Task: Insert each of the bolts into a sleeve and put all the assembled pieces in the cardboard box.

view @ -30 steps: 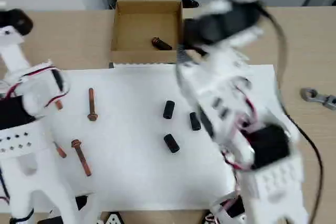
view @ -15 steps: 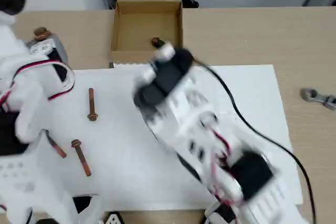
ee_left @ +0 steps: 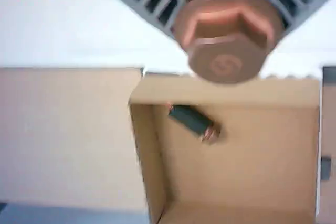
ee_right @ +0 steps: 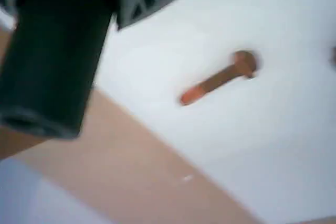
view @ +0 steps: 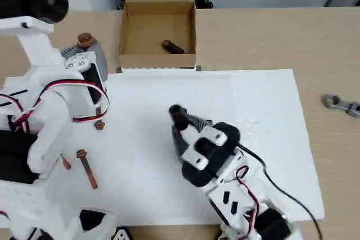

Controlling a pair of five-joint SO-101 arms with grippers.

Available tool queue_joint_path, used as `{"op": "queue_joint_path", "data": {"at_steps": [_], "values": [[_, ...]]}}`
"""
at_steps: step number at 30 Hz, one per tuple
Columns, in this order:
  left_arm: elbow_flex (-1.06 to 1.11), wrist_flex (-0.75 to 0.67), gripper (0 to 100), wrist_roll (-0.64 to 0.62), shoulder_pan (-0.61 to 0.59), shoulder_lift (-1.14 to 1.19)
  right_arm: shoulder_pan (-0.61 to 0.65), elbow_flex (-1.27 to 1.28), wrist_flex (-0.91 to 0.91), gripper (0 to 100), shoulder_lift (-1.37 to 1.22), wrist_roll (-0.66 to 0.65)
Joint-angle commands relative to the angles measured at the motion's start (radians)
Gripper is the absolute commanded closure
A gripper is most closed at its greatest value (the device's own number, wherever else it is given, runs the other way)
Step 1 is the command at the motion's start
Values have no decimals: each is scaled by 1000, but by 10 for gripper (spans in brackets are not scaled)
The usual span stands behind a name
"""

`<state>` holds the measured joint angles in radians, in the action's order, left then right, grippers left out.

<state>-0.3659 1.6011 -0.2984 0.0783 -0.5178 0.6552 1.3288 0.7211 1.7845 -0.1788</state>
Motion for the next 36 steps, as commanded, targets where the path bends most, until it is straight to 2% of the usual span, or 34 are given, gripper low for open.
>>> {"op": "queue_joint_path", "data": {"at_steps": [1, 4, 9, 12, 19, 23, 26, 31, 36], "values": [[-12, -5, 995, 9, 11, -17, -82, 63, -122, 995, 2, 71], [35, -28, 995, -9, 11, -15, -76, 58, -150, 995, -12, 129], [117, -121, 995, -41, 18, -20, -22, 2, -177, 995, -22, 121], [120, -135, 995, -46, 75, -18, -12, 6, -153, 995, -22, 106], [120, -144, 995, -40, 238, -25, 133, 69, -120, 995, -12, 78], [131, -147, 995, -12, 296, -41, 148, 75, -119, 995, -10, 77], [236, -236, 995, -11, 330, -97, 150, 75, -104, 995, -10, 77], [555, -466, 995, -15, 328, -293, 150, 75, -97, 995, -8, 77], [805, -644, 995, -34, 249, -554, 150, 75, -77, 995, 10, 77]]}}
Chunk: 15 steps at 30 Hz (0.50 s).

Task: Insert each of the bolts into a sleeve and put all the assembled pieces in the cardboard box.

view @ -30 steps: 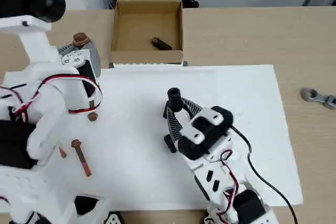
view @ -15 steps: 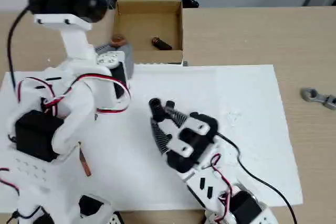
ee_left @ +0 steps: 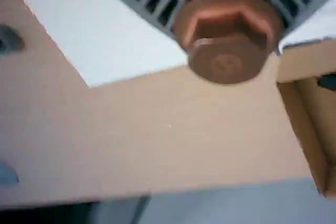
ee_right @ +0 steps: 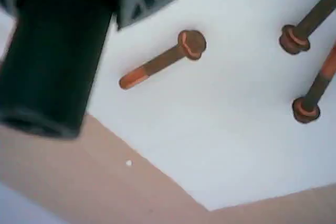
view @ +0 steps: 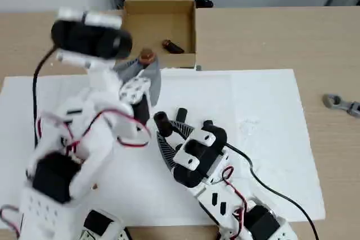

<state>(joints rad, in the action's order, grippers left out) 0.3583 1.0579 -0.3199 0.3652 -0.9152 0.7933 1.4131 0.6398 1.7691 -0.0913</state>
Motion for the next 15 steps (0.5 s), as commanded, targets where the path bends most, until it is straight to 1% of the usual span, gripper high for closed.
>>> {"op": "queue_joint_path", "data": {"at_steps": [1, 4, 10, 15], "values": [[94, -101, 995, -12, -49, -186, 12, -8, 4, 995, 41, -11], [120, -78, 995, -12, -68, -189, 12, -8, 12, 995, 45, -11], [150, -80, 995, -17, -35, -178, 13, -6, 18, 995, 45, -11], [179, -123, 995, -25, -25, -173, 13, 9, 12, 995, 45, -11]]}}
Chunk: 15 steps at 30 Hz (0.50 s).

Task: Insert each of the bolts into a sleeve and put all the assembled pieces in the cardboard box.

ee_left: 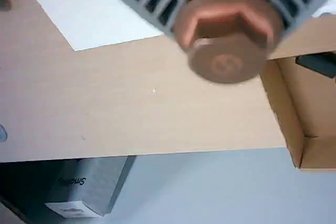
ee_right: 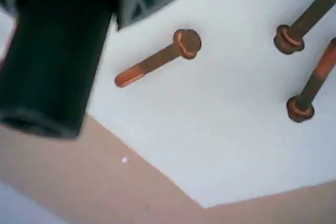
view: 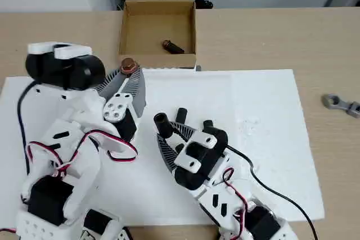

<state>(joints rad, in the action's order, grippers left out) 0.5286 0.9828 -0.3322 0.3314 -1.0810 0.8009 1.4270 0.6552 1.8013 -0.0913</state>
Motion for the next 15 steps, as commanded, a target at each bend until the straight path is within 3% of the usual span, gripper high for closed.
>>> {"op": "queue_joint_path", "data": {"at_steps": [1, 5, 15], "values": [[22, -60, 995, -14, 29, -8, 5, -3, -4, 995, 13, -11], [53, -141, 995, -34, 98, -8, 5, -2, -5, 995, 13, -11], [105, -146, 995, -31, 117, -8, 4, -6, -5, 995, 15, -11]]}}
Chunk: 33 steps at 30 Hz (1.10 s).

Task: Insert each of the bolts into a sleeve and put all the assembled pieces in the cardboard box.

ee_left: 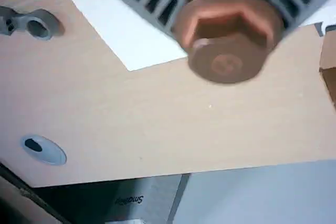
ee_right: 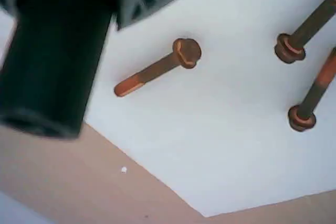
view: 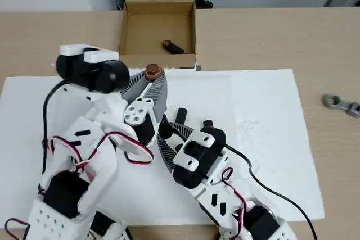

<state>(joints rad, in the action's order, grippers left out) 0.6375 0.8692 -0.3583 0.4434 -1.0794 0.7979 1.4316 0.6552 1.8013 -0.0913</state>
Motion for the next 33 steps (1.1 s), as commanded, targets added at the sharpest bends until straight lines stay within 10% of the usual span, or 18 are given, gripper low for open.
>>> {"op": "queue_joint_path", "data": {"at_steps": [1, 33], "values": [[-4, -32, 995, -5, 5, -9, 5, -12, -7, 995, 15, -11], [13, -37, 995, -8, -15, -9, -61, -69, -16, 995, 16, -9]]}}
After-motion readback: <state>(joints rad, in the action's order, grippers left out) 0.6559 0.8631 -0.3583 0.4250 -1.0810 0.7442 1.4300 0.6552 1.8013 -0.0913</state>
